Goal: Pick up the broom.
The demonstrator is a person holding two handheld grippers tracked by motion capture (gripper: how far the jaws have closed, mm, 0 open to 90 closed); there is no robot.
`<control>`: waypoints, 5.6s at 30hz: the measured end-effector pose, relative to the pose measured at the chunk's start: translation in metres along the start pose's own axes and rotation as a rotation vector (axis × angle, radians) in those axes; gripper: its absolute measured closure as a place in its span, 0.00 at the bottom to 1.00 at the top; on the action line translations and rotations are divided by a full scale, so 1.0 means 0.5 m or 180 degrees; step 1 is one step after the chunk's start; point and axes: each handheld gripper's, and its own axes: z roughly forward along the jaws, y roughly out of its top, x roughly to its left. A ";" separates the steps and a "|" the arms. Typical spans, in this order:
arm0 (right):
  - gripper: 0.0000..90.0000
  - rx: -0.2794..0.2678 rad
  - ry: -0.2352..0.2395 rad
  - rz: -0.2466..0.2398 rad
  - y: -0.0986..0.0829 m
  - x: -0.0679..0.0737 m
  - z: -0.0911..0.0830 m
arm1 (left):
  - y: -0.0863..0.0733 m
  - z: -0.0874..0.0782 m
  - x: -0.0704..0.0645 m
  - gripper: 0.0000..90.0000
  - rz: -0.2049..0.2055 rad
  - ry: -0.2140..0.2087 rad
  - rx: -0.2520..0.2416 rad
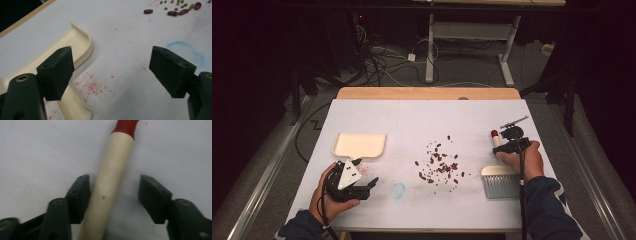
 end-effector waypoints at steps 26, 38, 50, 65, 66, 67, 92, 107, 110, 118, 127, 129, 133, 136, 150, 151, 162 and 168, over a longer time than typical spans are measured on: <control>0.78 -0.0435 0.0236 -0.0149 -0.031 0.005 -0.009 | 0.004 0.003 -0.015 0.21 0.0095 -0.0010 0.0090; 0.78 -0.1258 0.0369 -0.0209 -0.051 0.003 -0.082 | 0.000 -0.005 -0.009 0.21 0.0041 -0.0036 0.0029; 0.78 -0.1951 0.0364 -0.0127 -0.099 0.007 -0.153 | 0.004 -0.006 -0.012 0.21 0.0030 -0.0046 0.0007; 0.78 -0.2457 0.0514 -0.0247 -0.117 0.050 -0.200 | 0.009 -0.008 -0.013 0.22 -0.0047 -0.0118 -0.0059; 0.78 -0.2500 0.0515 -0.0254 -0.117 0.053 -0.205 | 0.009 -0.008 -0.013 0.21 -0.0047 -0.0118 -0.0059; 0.78 -0.2534 0.0513 -0.0274 -0.118 0.056 -0.210 | 0.011 -0.009 -0.015 0.21 -0.0064 -0.0136 -0.0080; 0.78 -0.2941 0.0659 -0.0578 -0.078 0.234 -0.257 | 0.288 0.100 -0.212 0.25 -0.0156 -0.1543 -0.0872; 0.77 -0.3118 0.0817 -0.0795 -0.077 0.322 -0.284 | 0.288 0.123 -0.178 0.67 -0.0472 -0.1556 -0.0906; 0.77 -0.3113 0.0880 -0.0797 -0.079 0.317 -0.290 | 0.288 0.114 -0.166 0.73 -0.0316 -0.1544 -0.0838; 0.63 -0.2947 0.1326 -0.1288 -0.078 0.291 -0.299 | 0.283 0.083 -0.137 0.73 0.0154 -0.1539 -0.0665; 0.53 -0.2323 0.1620 -0.2033 -0.087 0.267 -0.269 | 0.244 0.026 -0.123 0.73 0.0664 -0.1584 -0.0439; 0.52 -0.2173 0.1675 -0.2162 -0.089 0.271 -0.255 | 0.235 0.020 -0.122 0.73 0.0686 -0.1645 -0.0414; 0.50 -0.1841 0.1880 -0.2492 -0.090 0.298 -0.224 | 0.223 0.014 -0.126 0.73 0.0725 -0.1826 -0.0400; 0.51 -0.1557 0.2069 -0.2732 -0.092 0.329 -0.190 | 0.219 0.012 -0.137 0.73 0.0809 -0.1974 -0.0400; 0.74 -0.1458 0.2274 -0.2857 -0.100 0.346 -0.159 | 0.214 0.026 -0.132 0.62 0.0653 -0.2029 -0.0482; 0.74 -0.1481 0.2258 -0.2847 -0.099 0.345 -0.158 | 0.215 0.023 -0.132 0.60 0.0642 -0.1961 -0.0501; 0.74 -0.1654 0.1922 -0.2434 -0.088 0.293 -0.172 | 0.163 -0.008 -0.051 0.32 0.0243 -0.0842 -0.0693; 0.74 -0.1694 0.1791 -0.2227 -0.080 0.267 -0.173 | 0.101 -0.013 -0.009 0.27 0.0134 -0.0199 -0.0572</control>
